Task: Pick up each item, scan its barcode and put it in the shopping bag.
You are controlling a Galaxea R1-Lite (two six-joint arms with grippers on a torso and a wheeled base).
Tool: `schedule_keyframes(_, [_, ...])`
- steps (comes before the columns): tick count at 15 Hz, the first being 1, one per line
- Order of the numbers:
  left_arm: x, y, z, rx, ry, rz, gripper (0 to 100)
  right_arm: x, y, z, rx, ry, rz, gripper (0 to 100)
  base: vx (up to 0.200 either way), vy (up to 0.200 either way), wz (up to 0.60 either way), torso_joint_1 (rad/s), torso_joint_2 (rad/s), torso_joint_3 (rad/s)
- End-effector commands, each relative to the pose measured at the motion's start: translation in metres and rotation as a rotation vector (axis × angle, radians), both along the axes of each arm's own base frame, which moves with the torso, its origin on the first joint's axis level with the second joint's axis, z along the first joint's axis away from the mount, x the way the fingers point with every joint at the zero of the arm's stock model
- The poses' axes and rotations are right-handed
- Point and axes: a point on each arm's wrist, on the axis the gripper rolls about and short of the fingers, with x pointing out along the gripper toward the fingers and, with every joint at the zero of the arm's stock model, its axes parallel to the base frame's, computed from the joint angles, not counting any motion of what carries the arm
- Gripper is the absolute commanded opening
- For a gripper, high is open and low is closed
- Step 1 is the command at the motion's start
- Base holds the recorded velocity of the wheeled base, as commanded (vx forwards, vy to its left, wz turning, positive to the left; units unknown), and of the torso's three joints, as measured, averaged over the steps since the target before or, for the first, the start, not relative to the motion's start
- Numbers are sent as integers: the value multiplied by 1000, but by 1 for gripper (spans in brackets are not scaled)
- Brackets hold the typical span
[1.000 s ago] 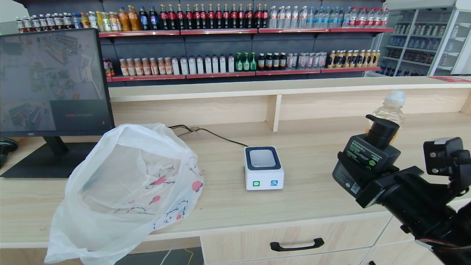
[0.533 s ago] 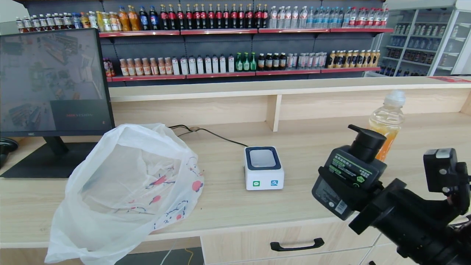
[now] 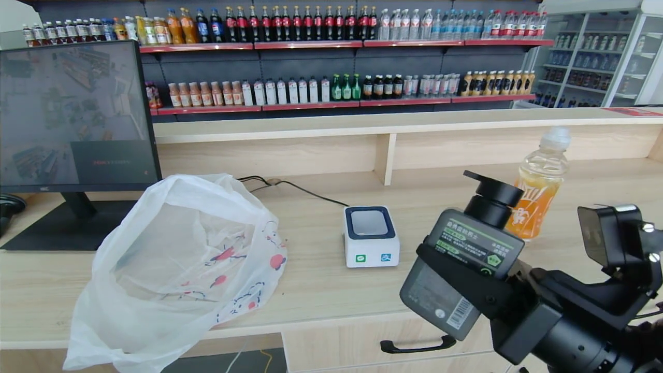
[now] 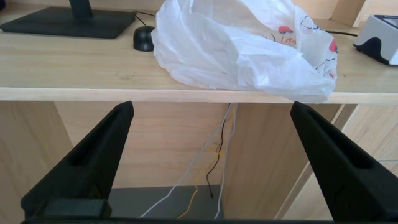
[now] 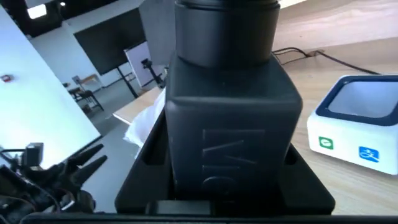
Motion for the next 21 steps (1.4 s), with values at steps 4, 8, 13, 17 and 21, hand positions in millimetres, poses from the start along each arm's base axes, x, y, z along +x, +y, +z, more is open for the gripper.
schedule_keyframes(4, [0, 0, 0, 0, -1, 0, 100, 24, 28, 38, 180, -45, 53, 0, 0, 0, 0, 0, 0, 0])
schedule_keyframes(8, [0, 0, 0, 0, -1, 0, 100, 18, 34, 47, 209, -61, 141, 0, 0, 0, 0, 0, 0, 0])
schedule_keyframes(13, [0, 0, 0, 0, -1, 0, 100, 4, 36, 54, 240, -63, 198, 0, 0, 0, 0, 0, 0, 0])
schedule_keyframes(17, [0, 0, 0, 0, -1, 0, 100, 0, 32, 53, 236, -59, 198, 0, 0, 0, 0, 0, 0, 0])
schedule_keyframes(21, [0, 0, 0, 0, -1, 0, 100, 0, 33, 52, 235, -58, 200, 0, 0, 0, 0, 0, 0, 0])
